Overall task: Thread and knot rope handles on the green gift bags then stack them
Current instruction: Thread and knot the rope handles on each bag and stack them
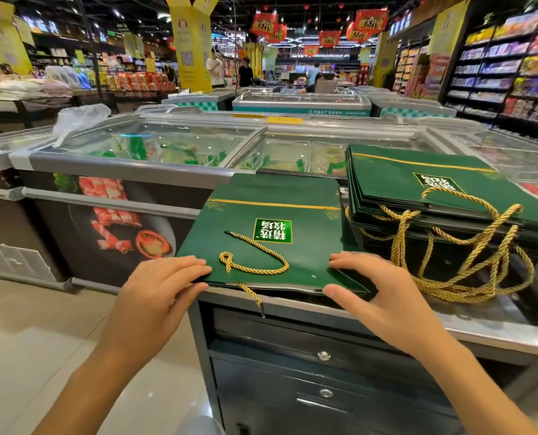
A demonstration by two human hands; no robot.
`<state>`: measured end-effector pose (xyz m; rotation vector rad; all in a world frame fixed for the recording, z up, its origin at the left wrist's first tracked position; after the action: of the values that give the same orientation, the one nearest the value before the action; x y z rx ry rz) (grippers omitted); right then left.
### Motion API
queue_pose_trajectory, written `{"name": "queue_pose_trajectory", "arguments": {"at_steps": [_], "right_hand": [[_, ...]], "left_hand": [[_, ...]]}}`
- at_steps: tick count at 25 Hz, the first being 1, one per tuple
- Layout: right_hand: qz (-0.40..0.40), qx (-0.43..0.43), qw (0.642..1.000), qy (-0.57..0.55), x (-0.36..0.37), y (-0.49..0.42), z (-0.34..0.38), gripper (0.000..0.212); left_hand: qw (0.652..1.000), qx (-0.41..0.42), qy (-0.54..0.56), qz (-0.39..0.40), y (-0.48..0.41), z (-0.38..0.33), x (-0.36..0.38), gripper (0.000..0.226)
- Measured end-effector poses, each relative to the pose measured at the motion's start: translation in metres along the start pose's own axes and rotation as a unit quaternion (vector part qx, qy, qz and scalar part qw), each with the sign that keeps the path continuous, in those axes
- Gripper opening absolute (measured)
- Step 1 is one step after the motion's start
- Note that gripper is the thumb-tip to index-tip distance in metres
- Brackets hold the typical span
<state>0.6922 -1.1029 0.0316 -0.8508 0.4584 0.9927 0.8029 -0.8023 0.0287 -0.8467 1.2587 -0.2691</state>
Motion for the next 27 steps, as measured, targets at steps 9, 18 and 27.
{"name": "queue_pose_trajectory", "arguments": {"at_steps": [9,18,27], "right_hand": [[0.038,0.041,0.996,-0.063,0.003,-0.001,-0.011,0.051],[0.048,0.056,0.995,-0.065,0.003,-0.001,-0.015,0.053],[0.047,0.047,0.997,-0.049,0.004,-0.002,-0.018,0.040]], "left_hand": [[0.984,-0.151,0.090,0.031,-0.060,0.002,0.009,0.022],[0.967,-0.189,0.061,0.160,-0.110,0.016,0.057,0.031],[0.965,-0.205,0.132,0.100,-0.118,-0.012,0.068,0.013]]}}
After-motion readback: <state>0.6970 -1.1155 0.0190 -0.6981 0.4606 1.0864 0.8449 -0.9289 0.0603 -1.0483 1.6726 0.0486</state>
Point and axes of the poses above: each hand's wrist, its own y-axis away from the middle knuckle, its own x-axis out of the palm, z = x × y, the point moved 5 cm from there along -y, towards the middle knuckle, and after that the axes turned 14 degrees about x, right-handed, at the moved point
